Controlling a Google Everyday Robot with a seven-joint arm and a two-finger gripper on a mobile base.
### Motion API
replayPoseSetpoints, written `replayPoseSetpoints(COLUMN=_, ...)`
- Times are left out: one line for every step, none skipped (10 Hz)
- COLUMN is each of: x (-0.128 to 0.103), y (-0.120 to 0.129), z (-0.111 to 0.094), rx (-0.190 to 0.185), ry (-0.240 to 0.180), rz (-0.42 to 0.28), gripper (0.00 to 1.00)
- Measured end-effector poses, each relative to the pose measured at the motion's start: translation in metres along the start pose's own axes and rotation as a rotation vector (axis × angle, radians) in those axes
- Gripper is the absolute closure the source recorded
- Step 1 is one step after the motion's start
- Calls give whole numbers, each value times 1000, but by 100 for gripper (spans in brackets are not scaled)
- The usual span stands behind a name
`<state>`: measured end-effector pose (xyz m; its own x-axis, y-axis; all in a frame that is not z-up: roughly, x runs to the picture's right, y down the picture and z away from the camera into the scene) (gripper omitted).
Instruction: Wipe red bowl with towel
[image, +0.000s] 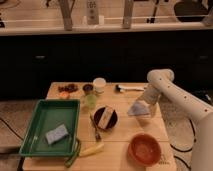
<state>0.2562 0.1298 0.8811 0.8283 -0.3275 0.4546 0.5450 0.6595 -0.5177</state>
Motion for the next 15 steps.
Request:
replayPoseSetpoints(x=1, y=-2, z=7, rx=-11, ry=0, rz=-1, gripper=20)
replayPoseSetpoints(x=0, y=-3, z=11, rx=-19, ry=-1, rz=-2, gripper=20)
replayPoseSetpoints(x=1, y=-5, z=16, rx=-28, ry=-2, rz=0, gripper=20)
replayPoseSetpoints(x=1, y=-5, z=22, rx=-41, ry=-3, rz=1, gripper=20)
replayPoseSetpoints(x=2, y=-5, z=29, rx=-55, ry=-4, rz=-2, gripper=25)
replayPoseSetpoints(x=1, y=-5, z=34, rx=-64, ry=-5, rz=-5, gripper=34)
replayPoseSetpoints(x=2, y=-5, z=35, rx=-68, ry=-4, rz=-6, gripper=42)
replayPoseSetpoints(x=2, y=-5, z=36, rx=-72, ry=-5, rz=-8, gripper=55)
replayPoseSetpoints(x=2, y=-5, z=36, rx=-75, ry=-5, rz=-10, gripper=61)
replayPoseSetpoints(x=3, y=-4, z=37, rx=-79, ry=-1, rz=-14, gripper=72)
replayPoseSetpoints(x=4, y=-4, z=36, rx=-79, ry=1, rz=-14, gripper=84)
replayPoseSetpoints(x=4, y=-4, z=34, rx=-79, ry=2, rz=-14, gripper=92)
replayPoseSetpoints(x=4, y=-3, z=33, rx=-83, ry=3, rz=-14, gripper=99)
replayPoseSetpoints(x=5, y=-2, z=32, rx=-86, ry=4, rz=-13, gripper=100)
replayPoseSetpoints(x=5, y=-1, z=32, rx=-86, ry=4, rz=-12, gripper=100)
